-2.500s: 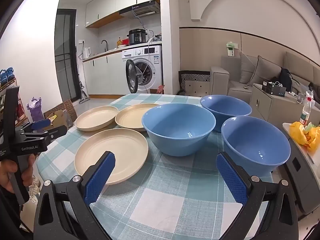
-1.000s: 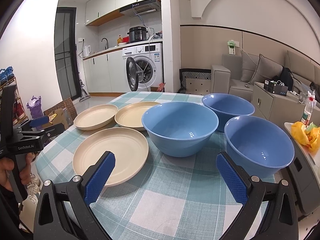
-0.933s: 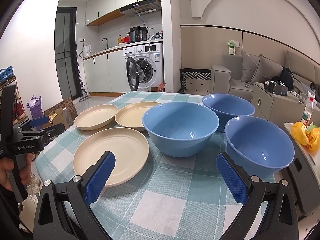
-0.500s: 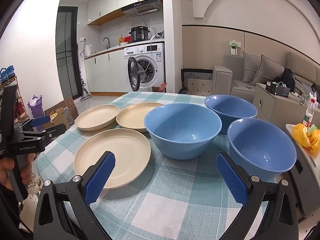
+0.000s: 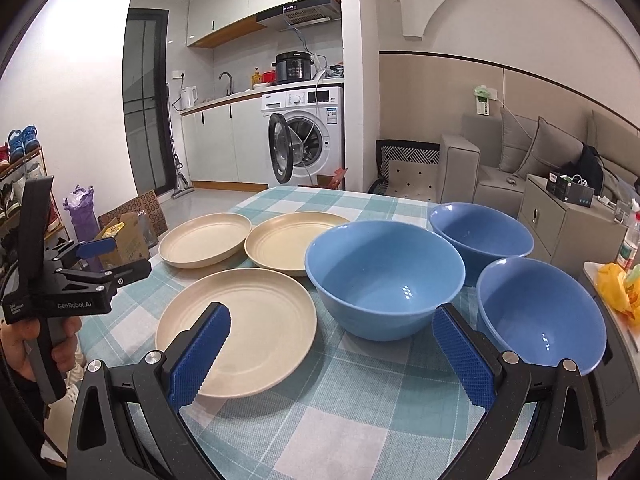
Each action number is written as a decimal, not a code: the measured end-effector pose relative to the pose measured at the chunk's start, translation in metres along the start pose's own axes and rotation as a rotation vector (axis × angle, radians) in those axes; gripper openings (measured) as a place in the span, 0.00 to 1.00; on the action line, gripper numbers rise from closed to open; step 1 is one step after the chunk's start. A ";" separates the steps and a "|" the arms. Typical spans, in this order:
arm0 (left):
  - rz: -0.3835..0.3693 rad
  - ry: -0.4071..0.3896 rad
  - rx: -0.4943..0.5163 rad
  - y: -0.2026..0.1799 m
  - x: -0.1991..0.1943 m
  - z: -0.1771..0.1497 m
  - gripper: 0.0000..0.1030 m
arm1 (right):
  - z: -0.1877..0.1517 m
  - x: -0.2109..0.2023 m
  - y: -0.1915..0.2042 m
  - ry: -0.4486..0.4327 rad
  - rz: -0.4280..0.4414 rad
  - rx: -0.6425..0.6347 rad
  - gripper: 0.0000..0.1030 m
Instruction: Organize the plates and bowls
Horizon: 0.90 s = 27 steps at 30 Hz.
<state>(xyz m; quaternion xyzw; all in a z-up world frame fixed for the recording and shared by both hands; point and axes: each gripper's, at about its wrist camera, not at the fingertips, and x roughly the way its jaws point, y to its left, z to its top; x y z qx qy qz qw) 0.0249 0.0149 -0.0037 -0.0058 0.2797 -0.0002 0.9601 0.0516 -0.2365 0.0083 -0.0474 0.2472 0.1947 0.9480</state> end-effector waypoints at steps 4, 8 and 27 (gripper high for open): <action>0.004 0.006 0.002 0.004 0.004 0.004 1.00 | 0.008 0.009 0.002 0.015 0.011 -0.003 1.00; 0.009 0.010 -0.003 0.007 0.009 0.010 1.00 | 0.016 0.015 0.005 0.022 0.022 -0.015 1.00; 0.049 0.003 -0.005 0.016 0.018 0.051 1.00 | 0.075 0.037 0.003 0.053 0.041 -0.008 1.00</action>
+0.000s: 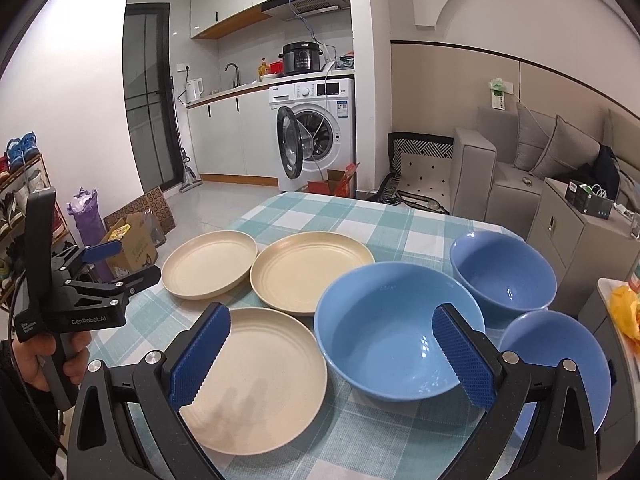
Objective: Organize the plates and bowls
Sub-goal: 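Move both grippers toward the rim of the nearest cream plate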
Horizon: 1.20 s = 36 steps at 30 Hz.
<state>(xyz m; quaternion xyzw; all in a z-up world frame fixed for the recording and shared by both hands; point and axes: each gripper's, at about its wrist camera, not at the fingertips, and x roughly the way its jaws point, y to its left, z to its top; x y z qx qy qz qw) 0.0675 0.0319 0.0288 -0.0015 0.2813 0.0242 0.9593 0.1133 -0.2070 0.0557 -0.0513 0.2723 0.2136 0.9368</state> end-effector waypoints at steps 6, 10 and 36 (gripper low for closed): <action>0.004 -0.006 -0.004 0.002 0.002 0.016 1.00 | 0.022 0.003 0.005 0.003 0.009 -0.032 1.00; -0.004 -0.003 -0.014 0.004 0.006 0.024 1.00 | 0.037 0.010 0.005 0.014 0.020 -0.034 1.00; -0.071 0.070 -0.001 0.009 0.086 0.065 1.00 | 0.108 0.097 -0.027 0.175 0.012 0.022 1.00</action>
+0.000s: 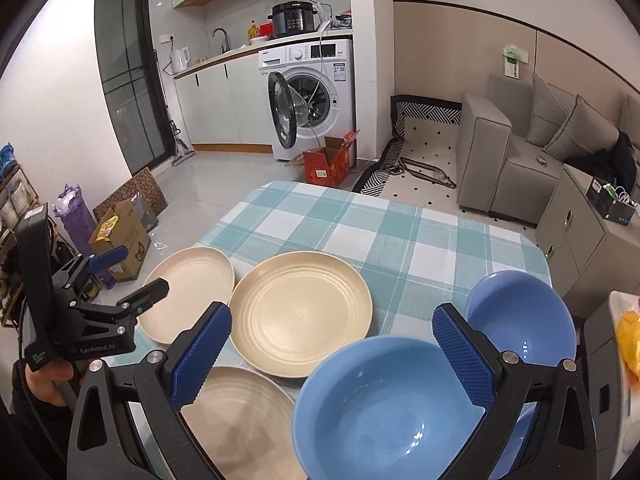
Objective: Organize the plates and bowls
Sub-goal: 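Move both grippers toward the rim of the nearest cream plate, then close the left gripper on the cream plate rim while the right gripper grips the opposite rim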
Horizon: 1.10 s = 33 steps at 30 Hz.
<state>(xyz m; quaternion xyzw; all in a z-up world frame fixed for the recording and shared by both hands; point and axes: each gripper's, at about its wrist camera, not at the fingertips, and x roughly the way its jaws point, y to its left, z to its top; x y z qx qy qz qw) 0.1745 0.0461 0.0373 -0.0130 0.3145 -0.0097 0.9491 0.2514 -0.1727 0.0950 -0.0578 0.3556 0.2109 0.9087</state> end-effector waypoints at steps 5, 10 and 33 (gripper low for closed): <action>-0.008 0.015 0.013 0.000 0.017 0.008 1.00 | 0.015 0.021 -0.006 0.039 0.013 0.021 1.00; -0.023 0.042 0.015 0.000 0.035 0.014 0.99 | 0.024 0.051 -0.012 0.105 0.022 0.034 0.97; -0.074 0.196 0.120 -0.017 0.115 0.011 0.64 | 0.022 0.164 -0.025 0.338 -0.031 0.038 0.78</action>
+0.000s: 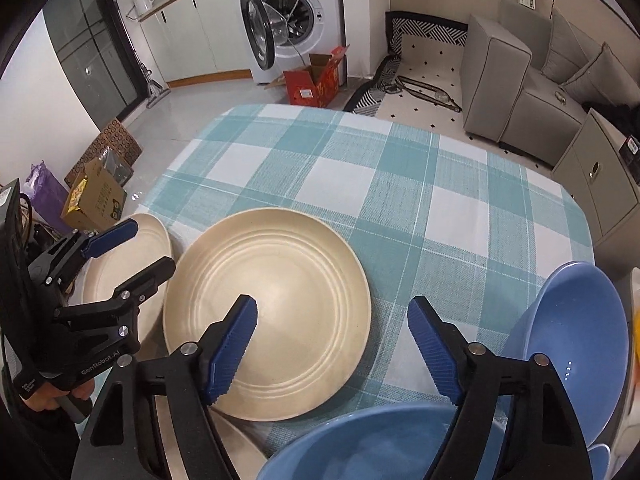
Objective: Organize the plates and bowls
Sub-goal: 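Close the left gripper on the cream plate rim while the right gripper grips the opposite rim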
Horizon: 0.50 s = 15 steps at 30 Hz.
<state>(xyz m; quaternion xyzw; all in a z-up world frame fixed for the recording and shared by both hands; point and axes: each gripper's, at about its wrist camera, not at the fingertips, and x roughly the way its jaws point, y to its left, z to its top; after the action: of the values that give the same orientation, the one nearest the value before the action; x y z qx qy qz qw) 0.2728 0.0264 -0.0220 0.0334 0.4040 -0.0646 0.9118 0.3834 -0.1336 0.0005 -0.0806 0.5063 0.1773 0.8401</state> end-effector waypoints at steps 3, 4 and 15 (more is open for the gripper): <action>-0.007 0.023 0.012 -0.002 0.009 0.000 0.64 | 0.001 0.013 -0.002 0.037 -0.009 0.000 0.78; -0.005 0.032 0.015 -0.003 0.012 0.000 0.64 | 0.001 0.016 -0.003 0.046 -0.010 0.000 0.77; -0.026 0.104 0.038 -0.006 0.034 0.000 0.63 | 0.002 0.053 -0.001 0.163 -0.023 -0.021 0.67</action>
<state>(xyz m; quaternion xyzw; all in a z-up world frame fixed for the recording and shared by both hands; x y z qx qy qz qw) 0.2945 0.0170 -0.0475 0.0489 0.4498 -0.0823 0.8880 0.4077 -0.1224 -0.0450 -0.1095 0.5702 0.1659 0.7971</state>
